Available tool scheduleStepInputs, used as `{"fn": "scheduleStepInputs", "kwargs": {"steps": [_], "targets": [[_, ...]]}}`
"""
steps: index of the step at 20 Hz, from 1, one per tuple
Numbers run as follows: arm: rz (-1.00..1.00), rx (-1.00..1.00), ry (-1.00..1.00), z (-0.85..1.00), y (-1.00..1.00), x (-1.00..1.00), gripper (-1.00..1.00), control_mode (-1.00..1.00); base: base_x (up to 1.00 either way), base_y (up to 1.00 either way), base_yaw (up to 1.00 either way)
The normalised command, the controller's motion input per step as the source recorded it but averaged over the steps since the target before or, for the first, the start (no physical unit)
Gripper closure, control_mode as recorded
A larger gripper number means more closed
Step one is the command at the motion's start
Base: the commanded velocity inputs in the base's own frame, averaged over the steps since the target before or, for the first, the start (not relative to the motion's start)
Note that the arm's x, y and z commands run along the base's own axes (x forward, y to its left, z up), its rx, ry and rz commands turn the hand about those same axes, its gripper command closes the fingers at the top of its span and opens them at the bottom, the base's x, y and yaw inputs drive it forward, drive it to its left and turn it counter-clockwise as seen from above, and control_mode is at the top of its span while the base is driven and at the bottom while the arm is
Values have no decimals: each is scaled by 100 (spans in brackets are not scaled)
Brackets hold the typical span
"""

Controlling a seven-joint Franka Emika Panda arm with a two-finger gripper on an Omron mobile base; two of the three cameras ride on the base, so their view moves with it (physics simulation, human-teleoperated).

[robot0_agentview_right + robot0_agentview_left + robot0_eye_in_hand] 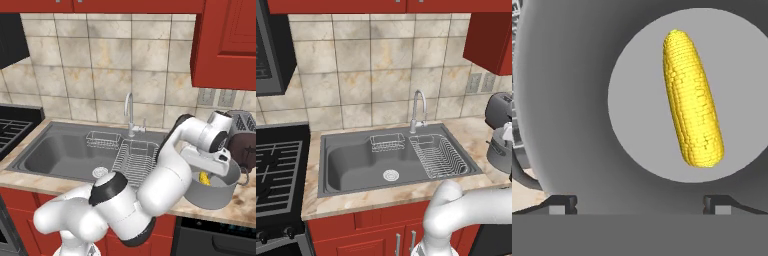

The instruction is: Dump the corn from the pot into the sink. Then turn on the water and wash the corn. Then turn off the water and put the corn back in the pot.

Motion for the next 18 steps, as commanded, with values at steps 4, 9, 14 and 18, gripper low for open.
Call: {"fn": "scheduleStepInputs", "kwargs": {"steps": [4,9,14,18], "targets": [[-6,0,-3,-22,0,0,-100,-100,0,0,0],[-5,0,-1,-26,0,0,-100,-100,0,0,0],[-5,0,0,-26,-5,8,-100,-100,0,0,0],[-3,0,0,-16,-16,25,-100,-100,0,0,0]]}}
